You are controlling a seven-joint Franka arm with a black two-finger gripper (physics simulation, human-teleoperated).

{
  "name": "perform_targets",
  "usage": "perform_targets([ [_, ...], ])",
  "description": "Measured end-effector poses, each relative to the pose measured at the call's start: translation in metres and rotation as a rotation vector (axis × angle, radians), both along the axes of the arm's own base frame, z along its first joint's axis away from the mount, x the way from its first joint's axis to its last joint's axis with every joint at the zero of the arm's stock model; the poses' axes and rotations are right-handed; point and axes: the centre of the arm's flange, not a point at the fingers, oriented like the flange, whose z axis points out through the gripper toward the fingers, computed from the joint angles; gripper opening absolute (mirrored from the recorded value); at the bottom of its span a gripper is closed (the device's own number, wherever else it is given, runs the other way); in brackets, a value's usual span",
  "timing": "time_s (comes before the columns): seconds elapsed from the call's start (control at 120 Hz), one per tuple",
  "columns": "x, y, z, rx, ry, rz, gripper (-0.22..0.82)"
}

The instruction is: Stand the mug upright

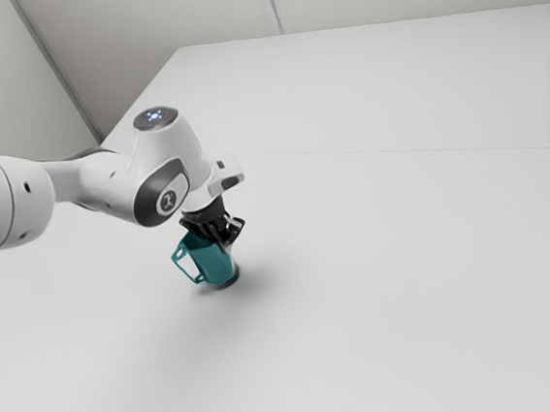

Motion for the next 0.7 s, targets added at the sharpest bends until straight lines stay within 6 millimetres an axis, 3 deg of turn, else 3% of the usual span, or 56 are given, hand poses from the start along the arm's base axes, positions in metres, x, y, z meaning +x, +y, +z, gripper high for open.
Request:
perform_targets([
  [0.042, 0.000, 0.000, -0.001, 0.000, 0.001, 0.000, -0.17],
  [0.208, -0.001, -0.001, 0.001, -0.003, 0.005, -0.002, 0.20],
  [0.333, -0.003, 0.000, 0.013, -0.004, -0.010, -0.003, 0.38],
  [0.492, -0.007, -0.001, 0.043, -0.006, -0.052, -0.005, 0.50],
  [0.7, -0.006, -0.006, 0.095, -0.017, -0.117, -0.008, 0.57],
])
